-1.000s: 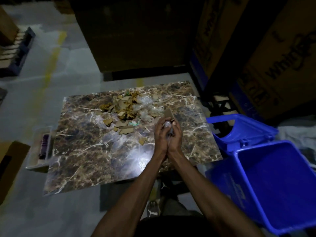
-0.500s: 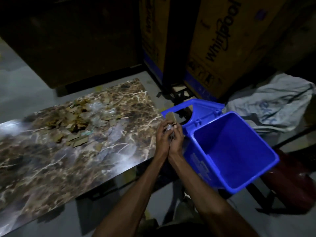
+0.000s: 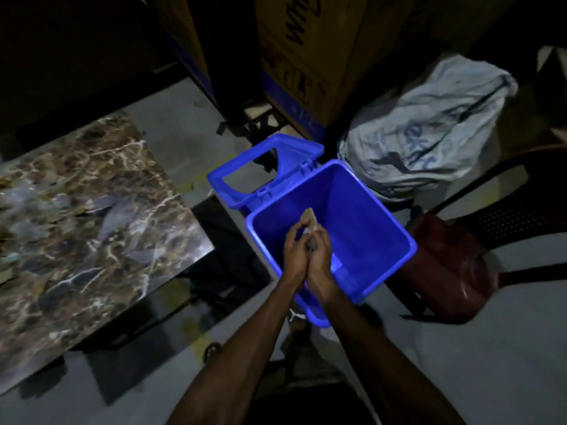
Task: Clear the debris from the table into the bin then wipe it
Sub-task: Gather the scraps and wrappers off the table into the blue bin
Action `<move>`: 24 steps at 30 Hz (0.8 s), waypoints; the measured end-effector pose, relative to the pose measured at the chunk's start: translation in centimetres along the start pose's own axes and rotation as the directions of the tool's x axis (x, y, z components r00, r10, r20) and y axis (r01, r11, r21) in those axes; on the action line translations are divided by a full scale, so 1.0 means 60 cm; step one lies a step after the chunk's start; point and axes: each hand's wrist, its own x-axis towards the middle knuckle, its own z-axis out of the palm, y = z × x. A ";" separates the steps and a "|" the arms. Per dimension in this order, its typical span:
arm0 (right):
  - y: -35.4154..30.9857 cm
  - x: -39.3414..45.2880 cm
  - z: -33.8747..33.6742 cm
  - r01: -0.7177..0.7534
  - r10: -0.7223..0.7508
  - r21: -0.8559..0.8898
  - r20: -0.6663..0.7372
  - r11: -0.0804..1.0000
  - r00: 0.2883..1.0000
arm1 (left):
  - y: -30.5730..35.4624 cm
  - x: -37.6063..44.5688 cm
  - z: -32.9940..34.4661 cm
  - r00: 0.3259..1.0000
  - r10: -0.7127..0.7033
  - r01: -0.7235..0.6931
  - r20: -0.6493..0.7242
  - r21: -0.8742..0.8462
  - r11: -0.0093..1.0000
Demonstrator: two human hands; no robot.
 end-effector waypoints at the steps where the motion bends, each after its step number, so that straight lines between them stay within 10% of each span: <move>1: -0.008 0.010 -0.015 -0.102 0.104 0.144 -0.011 0.984 0.994 | -0.013 0.018 0.013 1.000 0.003 -0.003 -0.015 -0.029 1.000; 9: 0.110 0.112 -0.142 -0.387 0.415 0.378 0.008 0.841 0.910 | -0.016 0.084 0.064 0.982 -0.128 0.145 -0.136 0.123 0.982; 16: 0.052 0.076 -0.148 -0.311 0.355 0.354 -0.065 0.882 0.933 | -0.034 0.070 -0.007 0.958 -0.169 0.186 -0.233 0.057 0.981; 24: 0.117 0.057 -0.006 -0.330 0.307 0.072 0.224 0.941 0.925 | -0.008 -0.019 -0.164 0.926 -0.133 0.097 -0.353 -0.117 0.988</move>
